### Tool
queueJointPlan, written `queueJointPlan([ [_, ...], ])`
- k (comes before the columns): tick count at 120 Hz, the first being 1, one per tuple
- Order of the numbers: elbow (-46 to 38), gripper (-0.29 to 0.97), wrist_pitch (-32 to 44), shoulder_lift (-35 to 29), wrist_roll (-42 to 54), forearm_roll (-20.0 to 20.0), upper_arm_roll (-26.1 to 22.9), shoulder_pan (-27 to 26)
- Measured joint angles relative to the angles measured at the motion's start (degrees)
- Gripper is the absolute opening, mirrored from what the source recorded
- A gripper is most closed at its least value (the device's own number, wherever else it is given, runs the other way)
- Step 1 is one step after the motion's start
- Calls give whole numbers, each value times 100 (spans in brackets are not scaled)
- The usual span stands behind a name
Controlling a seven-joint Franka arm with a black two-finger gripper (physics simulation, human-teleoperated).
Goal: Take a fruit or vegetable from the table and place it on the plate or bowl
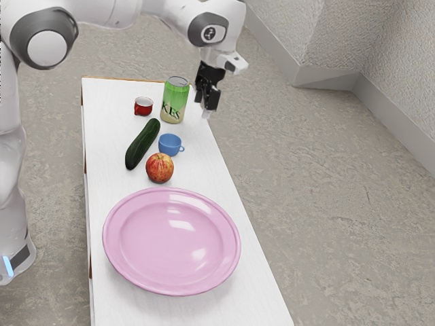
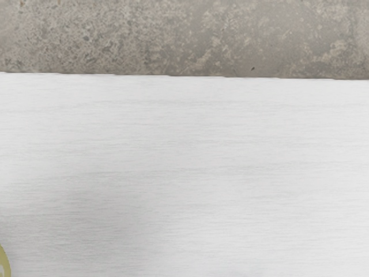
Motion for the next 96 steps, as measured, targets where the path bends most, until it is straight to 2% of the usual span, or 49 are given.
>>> queueJointPlan([
  [3, 151, 65, 1, 126, 26, 19, 132, -86],
  [7, 306, 66, 9, 249, 57, 38, 831, -779],
  [9, 344, 66, 13, 280, 67, 47, 1426, -1416],
  [15, 395, 66, 22, 294, 86, 80, 3463, -3802],
  [21, 409, 65, 15, -68, 69, 322, 5530, -6509],
  [23, 421, 65, 9, -207, 59, 423, 5982, -7182],
  [26, 431, 65, 0, -340, 43, 551, 6442, -7919],
  [31, 439, 65, -18, -442, 17, 715, 6859, -8627],
  [35, 431, 65, -39, -463, -4, 812, 7024, -8832],
  [39, 421, 65, -72, -388, -24, 883, 7113, -8797],
  [57, 191, 65, -118, -89, -143, 956, 7066, -8128],
  [67, 507, 65, -389, -119, -229, 916, 6935, -7844],
  [71, 557, 65, -473, -480, -265, 958, 6938, -8037],
  [73, 577, 65, -510, -864, -290, 1075, 6921, -8261],
  [81, 599, 66, -643, -2286, -421, 1694, 6670, -8733],
  [86, 597, 66, -829, -3174, -558, 2266, 6183, -8792],
  [89, 602, 66, -963, -3416, -649, 2561, 5978, -8811],
  [96, 603, 66, -1232, -3533, -860, 3032, 5725, -8830],
])
